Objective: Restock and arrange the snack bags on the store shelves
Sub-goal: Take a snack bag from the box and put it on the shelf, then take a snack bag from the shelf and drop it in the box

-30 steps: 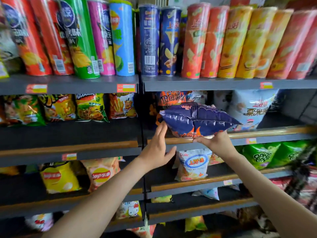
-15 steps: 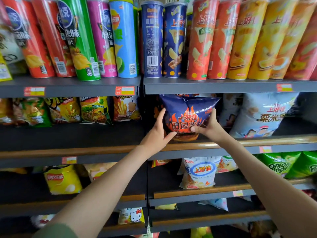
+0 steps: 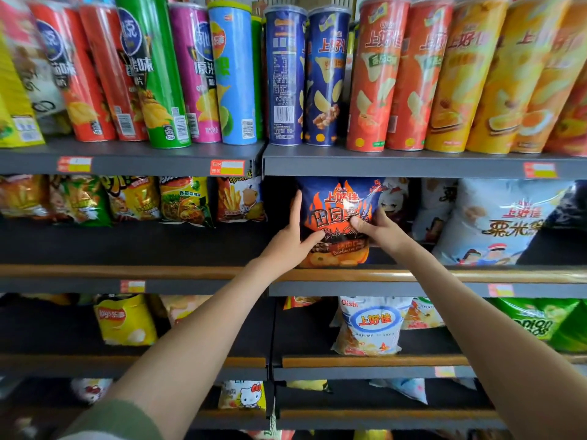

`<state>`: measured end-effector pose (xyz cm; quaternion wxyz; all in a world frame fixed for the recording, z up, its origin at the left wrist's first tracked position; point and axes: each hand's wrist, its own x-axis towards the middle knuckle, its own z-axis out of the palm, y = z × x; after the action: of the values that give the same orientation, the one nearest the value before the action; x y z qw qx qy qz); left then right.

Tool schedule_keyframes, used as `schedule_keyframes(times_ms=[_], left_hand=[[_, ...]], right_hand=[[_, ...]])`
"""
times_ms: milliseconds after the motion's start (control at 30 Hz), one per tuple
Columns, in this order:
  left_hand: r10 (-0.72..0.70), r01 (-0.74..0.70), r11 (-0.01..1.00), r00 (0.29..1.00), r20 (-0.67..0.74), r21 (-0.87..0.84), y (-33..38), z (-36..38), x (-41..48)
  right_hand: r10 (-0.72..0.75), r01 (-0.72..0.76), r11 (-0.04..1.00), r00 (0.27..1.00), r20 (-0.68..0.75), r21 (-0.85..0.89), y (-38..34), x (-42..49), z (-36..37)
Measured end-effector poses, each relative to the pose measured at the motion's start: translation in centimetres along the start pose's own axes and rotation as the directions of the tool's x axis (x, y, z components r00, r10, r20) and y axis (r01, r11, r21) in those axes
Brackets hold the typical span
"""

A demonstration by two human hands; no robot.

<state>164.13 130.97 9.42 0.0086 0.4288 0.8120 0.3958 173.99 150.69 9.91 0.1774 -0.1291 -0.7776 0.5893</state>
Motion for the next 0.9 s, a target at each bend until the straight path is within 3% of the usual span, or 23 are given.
schedule_keyframes(times_ms=[100, 267, 533, 667, 767, 900], left_hand=[[-0.012, 0.011, 0.999, 0.999, -0.029, -0.049, 0.1, 0.7, -0.5], [-0.074, 0.066, 0.995, 0.991, -0.108, -0.074, -0.2, 2.0, -2.5], [-0.056, 0.082, 0.985, 0.983, -0.174, 0.15, -4.1, 2.2, -7.8], [-0.069, 0.105, 0.974, 0.982, -0.178, 0.202, -4.7, 2.4, -9.7], [-0.073, 0.118, 0.965, 0.979, -0.191, 0.235, -5.4, 2.4, -11.6], [-0.117, 0.161, 0.948, 0.979, -0.169, 0.273, -7.9, 1.6, -14.5]], right_hand=[[-0.023, 0.022, 0.999, 1.0, -0.005, -0.023, -0.2, -0.6, 0.4], [-0.229, 0.215, 0.973, 0.947, -0.226, -0.085, 1.1, -2.9, 2.9], [-0.211, 0.151, 0.937, 0.963, -0.168, -0.316, 3.1, -3.3, 4.7], [-0.236, 0.167, 0.928, 0.955, -0.178, -0.332, 3.1, -3.1, 5.6], [-0.309, 0.147, 0.881, 0.898, -0.314, -0.449, 3.7, -3.9, 7.4], [-0.535, 0.205, 0.765, 0.729, -0.426, -0.61, 5.1, -6.7, 11.7]])
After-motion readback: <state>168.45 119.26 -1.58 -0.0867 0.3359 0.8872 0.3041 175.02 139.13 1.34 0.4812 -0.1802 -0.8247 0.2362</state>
